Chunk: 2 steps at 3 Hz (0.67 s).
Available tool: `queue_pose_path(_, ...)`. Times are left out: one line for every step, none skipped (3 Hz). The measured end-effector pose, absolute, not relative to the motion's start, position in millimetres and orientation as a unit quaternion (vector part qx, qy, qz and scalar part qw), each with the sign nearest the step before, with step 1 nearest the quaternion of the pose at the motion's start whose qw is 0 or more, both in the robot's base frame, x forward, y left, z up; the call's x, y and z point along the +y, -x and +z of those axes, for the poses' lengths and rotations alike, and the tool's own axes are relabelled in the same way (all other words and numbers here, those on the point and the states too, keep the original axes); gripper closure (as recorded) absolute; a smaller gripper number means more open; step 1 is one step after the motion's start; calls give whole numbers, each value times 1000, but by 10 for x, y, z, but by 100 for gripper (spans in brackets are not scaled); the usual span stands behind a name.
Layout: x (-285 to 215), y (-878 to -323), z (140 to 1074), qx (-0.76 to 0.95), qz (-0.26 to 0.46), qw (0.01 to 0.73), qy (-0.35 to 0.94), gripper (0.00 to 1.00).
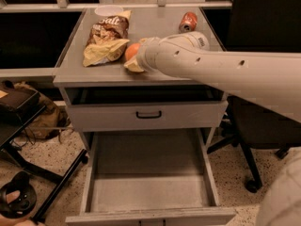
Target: Pick orange from middle drawer and place on counter
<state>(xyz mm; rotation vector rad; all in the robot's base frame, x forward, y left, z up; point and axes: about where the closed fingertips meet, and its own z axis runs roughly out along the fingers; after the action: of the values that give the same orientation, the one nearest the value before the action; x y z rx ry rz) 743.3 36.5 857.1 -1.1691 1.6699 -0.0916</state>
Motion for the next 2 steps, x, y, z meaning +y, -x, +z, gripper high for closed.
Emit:
queue_pose_path(340,-7438,8557,701,-34,522,484,100)
queue_pose_path(340,-7438,8557,701,-34,522,484,82)
